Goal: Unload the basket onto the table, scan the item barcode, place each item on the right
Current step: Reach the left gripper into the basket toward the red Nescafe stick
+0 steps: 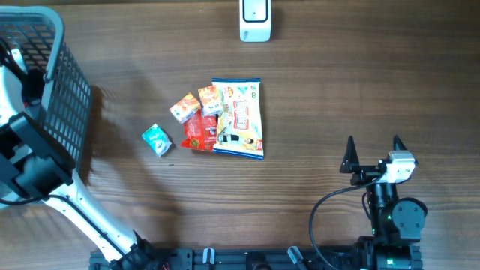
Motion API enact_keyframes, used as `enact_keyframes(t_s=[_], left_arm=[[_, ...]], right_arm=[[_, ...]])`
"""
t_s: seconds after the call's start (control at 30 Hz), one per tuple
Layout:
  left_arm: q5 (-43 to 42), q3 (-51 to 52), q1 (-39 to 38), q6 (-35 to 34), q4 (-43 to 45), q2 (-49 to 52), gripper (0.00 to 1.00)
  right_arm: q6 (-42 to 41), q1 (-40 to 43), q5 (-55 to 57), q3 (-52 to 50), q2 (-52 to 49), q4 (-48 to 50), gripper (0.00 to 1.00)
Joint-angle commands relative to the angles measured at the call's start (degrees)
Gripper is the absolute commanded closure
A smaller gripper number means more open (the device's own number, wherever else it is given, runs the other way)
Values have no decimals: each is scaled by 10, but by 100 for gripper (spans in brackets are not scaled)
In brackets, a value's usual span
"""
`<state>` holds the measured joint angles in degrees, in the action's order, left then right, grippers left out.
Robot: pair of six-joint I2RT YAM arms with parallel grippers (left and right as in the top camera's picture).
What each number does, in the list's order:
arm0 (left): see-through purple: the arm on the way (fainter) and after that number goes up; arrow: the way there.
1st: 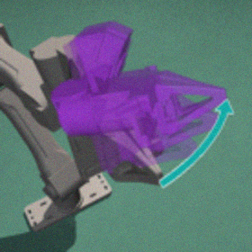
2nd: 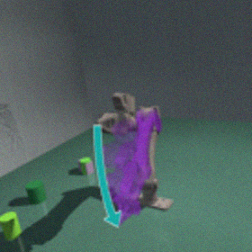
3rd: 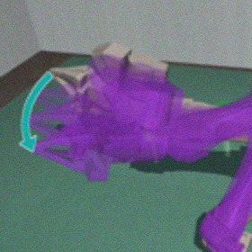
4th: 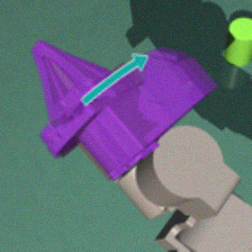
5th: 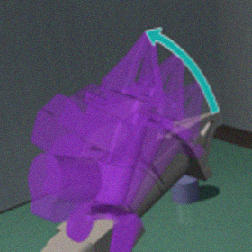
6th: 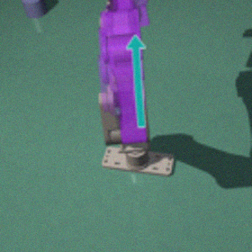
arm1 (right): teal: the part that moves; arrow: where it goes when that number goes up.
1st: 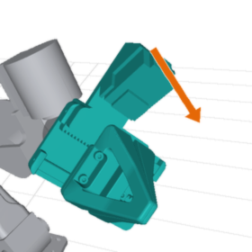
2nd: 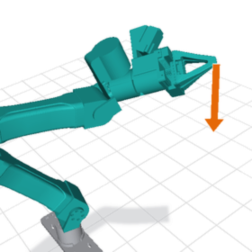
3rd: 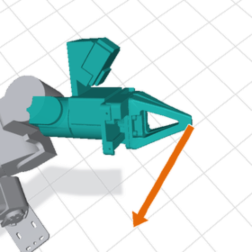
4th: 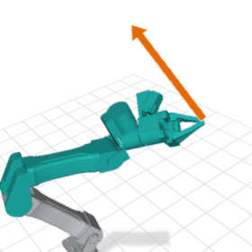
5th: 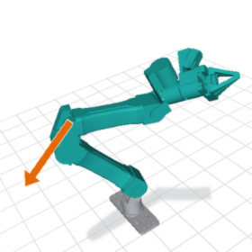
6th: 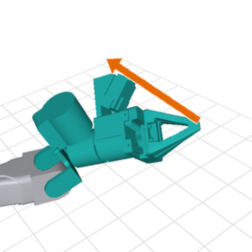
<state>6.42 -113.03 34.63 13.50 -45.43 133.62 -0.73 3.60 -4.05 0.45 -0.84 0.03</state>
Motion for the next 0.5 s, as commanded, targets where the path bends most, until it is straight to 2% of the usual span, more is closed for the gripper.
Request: enact_keyframes(t_s=[0.0,0.27,0.4,0.47], left_arm=[[-26,6,2,31,-12,14,30],[-12,6,2,63,-4,14,30],[-3,6,2,119,-3,14,35],[36,6,0,137,-2,14,33]], right_arm=[[6,2,-5,-2,3,2,0],[6,2,-5,-2,3,2,0],[6,2,-5,-2,3,2,0],[6,2,-5,-2,3,2,1]])
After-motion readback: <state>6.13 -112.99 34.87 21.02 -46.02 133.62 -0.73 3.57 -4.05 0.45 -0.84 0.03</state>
